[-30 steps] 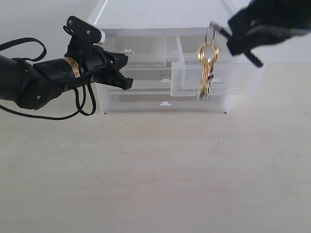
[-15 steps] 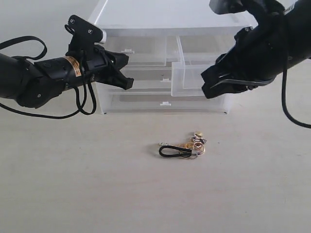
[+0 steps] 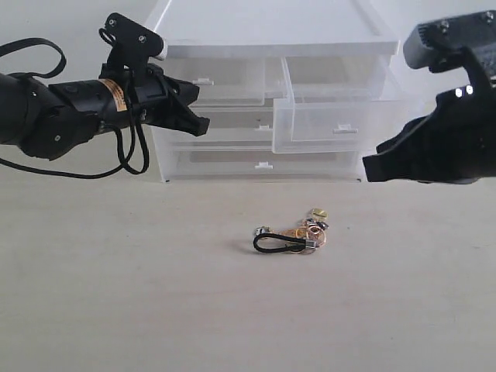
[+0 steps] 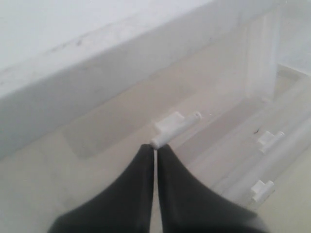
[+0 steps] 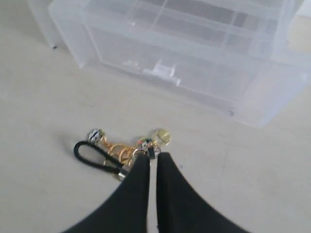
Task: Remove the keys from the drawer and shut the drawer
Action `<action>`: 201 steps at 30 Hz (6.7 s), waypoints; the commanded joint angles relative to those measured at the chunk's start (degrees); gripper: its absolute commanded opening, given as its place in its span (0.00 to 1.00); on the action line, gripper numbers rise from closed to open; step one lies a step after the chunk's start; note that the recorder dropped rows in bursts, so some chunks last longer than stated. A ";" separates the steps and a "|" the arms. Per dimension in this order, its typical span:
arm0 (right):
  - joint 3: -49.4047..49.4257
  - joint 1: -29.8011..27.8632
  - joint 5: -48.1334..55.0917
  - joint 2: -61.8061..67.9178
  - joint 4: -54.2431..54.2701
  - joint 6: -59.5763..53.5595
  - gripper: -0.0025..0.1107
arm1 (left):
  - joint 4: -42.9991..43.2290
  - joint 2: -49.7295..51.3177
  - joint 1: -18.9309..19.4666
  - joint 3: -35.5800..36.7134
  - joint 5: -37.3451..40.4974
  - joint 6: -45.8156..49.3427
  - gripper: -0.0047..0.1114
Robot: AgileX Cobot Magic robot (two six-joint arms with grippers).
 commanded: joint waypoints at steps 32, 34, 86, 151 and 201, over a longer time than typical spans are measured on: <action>13.09 13.70 -58.29 14.30 2.35 8.60 0.02 | -8.73 -0.95 2.15 -3.11 -4.48 -0.52 0.08; 12.41 13.70 -58.56 15.21 1.94 8.75 0.02 | -8.73 -0.95 2.15 -3.11 -4.48 -0.52 0.08; 0.46 8.89 -52.91 24.06 10.29 -3.68 0.02 | -8.73 -0.95 2.15 -3.11 -4.51 -0.52 0.08; -17.59 2.29 -41.23 33.17 -3.45 2.08 0.02 | -8.73 -0.95 2.15 -3.11 -5.79 -0.52 0.08; 11.09 2.42 -27.47 -16.46 15.15 -17.01 0.02 | 4.20 -15.55 1.23 7.89 0.83 -4.77 0.08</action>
